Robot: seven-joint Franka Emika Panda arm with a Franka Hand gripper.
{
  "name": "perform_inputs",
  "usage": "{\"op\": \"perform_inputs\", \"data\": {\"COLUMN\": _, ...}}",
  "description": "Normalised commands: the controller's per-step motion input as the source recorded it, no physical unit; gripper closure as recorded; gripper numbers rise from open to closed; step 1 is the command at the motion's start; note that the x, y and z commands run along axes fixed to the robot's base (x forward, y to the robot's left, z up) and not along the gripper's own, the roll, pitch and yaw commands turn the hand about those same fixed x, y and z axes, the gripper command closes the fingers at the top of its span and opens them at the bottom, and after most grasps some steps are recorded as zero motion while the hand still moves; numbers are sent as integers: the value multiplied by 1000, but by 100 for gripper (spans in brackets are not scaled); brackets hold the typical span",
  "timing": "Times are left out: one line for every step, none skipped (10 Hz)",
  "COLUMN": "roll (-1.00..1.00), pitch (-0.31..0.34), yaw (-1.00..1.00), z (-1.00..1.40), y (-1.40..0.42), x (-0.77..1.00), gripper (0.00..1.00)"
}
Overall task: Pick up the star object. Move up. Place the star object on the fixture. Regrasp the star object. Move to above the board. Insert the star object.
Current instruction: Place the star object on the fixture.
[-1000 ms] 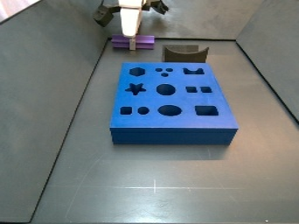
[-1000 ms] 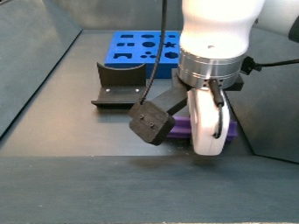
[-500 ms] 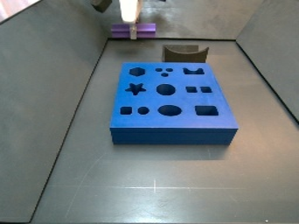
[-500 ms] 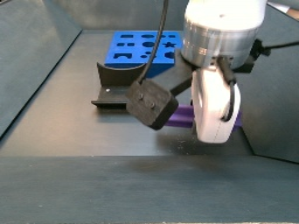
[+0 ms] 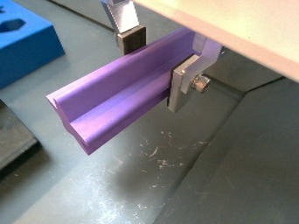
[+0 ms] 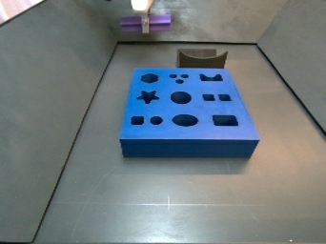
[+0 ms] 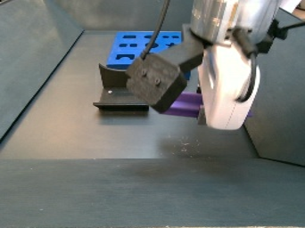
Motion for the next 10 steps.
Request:
{"op": "perform_inputs", "data": {"roll": 68, "pitch": 120, "yaw": 3, "z": 1000, "y": -7, "x": -16, "gripper": 100}}
{"op": "perform_inputs", "data": {"roll": 85, "pitch": 131, "yaw": 17, "z": 1000, "y": -10, "x": -17, "gripper": 100}}
{"op": "perform_inputs", "data": {"roll": 88, "pitch": 132, "yaw": 19, "z": 1000, "y": -12, "x": -18, "gripper": 100}}
{"op": "perform_inputs", "data": {"roll": 85, "pitch": 129, "yaw": 16, "z": 1000, "y": -10, "x": -24, "gripper": 100}}
{"op": "perform_inputs", "data": {"roll": 77, "pitch": 119, "yaw": 14, "z": 1000, "y": -9, "x": -25, "gripper": 100}}
{"op": "perform_inputs", "data": {"roll": 71, "pitch": 113, "yaw": 11, "z": 1000, "y": -8, "x": -28, "gripper": 100}}
{"op": "perform_inputs", "data": {"roll": 68, "pitch": 109, "yaw": 12, "z": 1000, "y": -9, "x": -30, "gripper": 100}}
{"op": "perform_inputs", "data": {"roll": 75, "pitch": 112, "yaw": 12, "z": 902, "y": -8, "x": -27, "gripper": 100}}
{"op": "perform_inputs", "data": {"roll": 78, "pitch": 115, "yaw": 14, "z": 792, "y": -12, "x": -22, "gripper": 100}}
{"op": "perform_inputs", "data": {"roll": 76, "pitch": 116, "yaw": 15, "z": 645, "y": -5, "x": -18, "gripper": 100}}
